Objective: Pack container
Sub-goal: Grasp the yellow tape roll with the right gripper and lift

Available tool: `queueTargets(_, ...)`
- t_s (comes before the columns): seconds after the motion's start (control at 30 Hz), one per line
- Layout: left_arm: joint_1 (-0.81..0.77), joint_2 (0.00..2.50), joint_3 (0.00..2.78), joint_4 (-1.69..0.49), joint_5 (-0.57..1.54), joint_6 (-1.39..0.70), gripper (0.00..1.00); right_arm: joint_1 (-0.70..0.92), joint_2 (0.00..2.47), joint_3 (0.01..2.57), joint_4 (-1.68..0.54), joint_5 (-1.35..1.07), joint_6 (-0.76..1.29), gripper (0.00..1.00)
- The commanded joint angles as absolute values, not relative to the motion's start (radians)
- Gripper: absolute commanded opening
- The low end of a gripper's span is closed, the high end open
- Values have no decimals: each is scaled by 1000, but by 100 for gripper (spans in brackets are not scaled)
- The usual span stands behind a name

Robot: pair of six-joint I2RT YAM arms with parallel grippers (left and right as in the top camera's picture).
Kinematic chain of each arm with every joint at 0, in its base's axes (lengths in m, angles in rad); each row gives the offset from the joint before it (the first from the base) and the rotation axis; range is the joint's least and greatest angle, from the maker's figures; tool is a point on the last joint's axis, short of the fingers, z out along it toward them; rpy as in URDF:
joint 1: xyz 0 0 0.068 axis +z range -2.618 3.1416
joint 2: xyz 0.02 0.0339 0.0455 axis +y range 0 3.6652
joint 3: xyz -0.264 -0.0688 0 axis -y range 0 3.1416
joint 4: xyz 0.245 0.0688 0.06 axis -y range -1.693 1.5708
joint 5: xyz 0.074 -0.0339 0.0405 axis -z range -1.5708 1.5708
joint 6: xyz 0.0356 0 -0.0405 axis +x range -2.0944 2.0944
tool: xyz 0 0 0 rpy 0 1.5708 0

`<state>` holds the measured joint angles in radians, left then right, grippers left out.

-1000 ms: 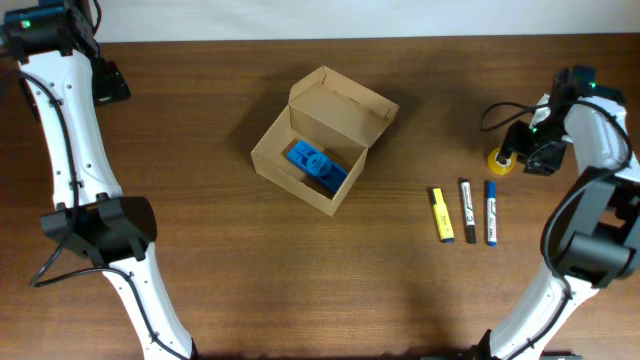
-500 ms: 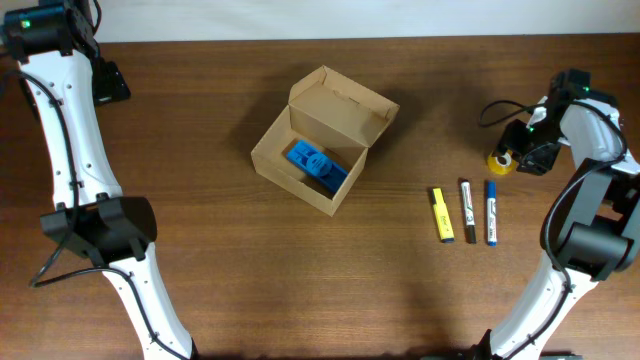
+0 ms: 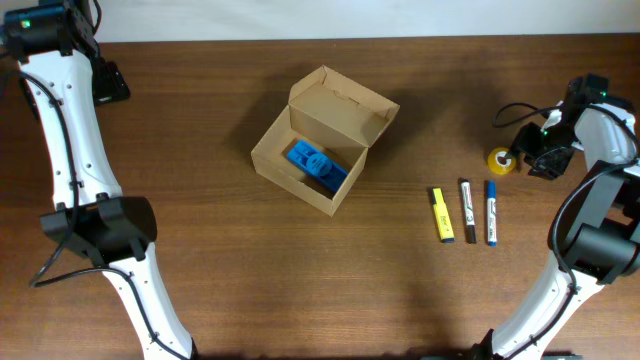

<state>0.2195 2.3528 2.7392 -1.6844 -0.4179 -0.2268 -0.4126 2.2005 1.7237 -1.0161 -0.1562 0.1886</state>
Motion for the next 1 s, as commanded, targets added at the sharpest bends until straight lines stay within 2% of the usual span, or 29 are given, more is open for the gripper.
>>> queueTargets(0.0, 225, 2350, 2735, -1687, -414, -215, 100, -414, 2223, 1724, -1013, -142, 200, 61)
queueTargets(0.33, 226, 2350, 2735, -1687, -414, -215, 100, -414, 2291, 1724, -1024, -134, 200, 56)
queueTargets(0.4, 225, 2350, 2735, -1687, -414, -215, 100, -414, 2300, 1724, -1026, -134, 200, 50)
queueTargets(0.53, 225, 2350, 2735, -1687, -414, -215, 100, -414, 2303, 1724, -1020, -135, 200, 22)
queueTargets(0.67, 225, 2350, 2735, -1687, -414, -215, 100, -414, 2303, 1724, -1024, -135, 199, 9)
queueTargets(0.73, 225, 2350, 2735, -1687, -414, -215, 100, -414, 2303, 1724, -1024, -135, 199, 4)
queueTargets(0.97, 226, 2350, 2735, -1687, -414, -215, 100, -414, 2303, 1725, -1036, -136, 199, 4)
